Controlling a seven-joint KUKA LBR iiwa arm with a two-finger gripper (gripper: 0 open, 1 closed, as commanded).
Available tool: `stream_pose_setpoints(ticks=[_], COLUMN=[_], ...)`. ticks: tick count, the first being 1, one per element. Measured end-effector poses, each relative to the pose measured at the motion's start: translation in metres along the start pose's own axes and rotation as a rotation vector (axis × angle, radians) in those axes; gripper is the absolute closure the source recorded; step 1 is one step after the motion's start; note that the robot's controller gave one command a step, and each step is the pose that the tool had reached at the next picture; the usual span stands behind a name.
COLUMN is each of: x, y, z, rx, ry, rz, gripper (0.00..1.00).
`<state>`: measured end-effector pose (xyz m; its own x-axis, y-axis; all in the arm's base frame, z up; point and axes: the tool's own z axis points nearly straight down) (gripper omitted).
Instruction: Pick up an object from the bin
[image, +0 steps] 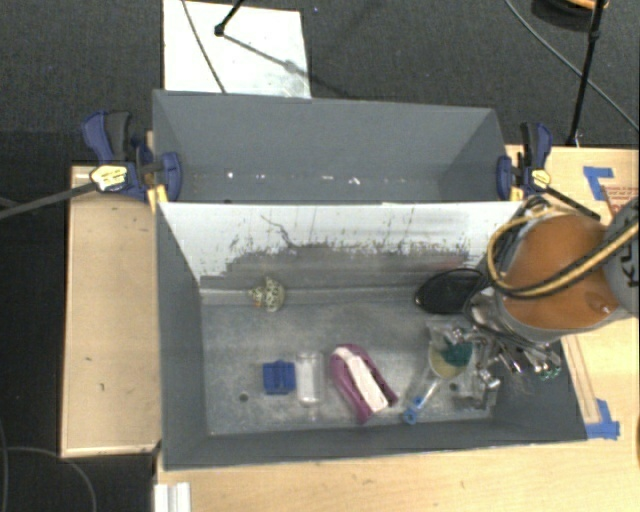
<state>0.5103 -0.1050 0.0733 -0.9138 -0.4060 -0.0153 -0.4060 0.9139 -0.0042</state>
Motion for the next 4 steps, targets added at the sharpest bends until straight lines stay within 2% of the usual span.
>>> stream_pose_setpoints(ticks=[1,2,3,4], x=[-0.0207,-0.0217,-0.0191,-0.0184], y=[-0.0161,-0.0163,-0.0166,-0.0174], z=[0.0012,0.0000,0.0025,0.0025], rx=[-0.005,-0.004,-0.007,-0.006], ry=[0.005,0.003,0.009,0.011], rz=[-0.441,-0.434,-0.432,-0.426], gripper=[0.00,1.00,0.00,1.00])
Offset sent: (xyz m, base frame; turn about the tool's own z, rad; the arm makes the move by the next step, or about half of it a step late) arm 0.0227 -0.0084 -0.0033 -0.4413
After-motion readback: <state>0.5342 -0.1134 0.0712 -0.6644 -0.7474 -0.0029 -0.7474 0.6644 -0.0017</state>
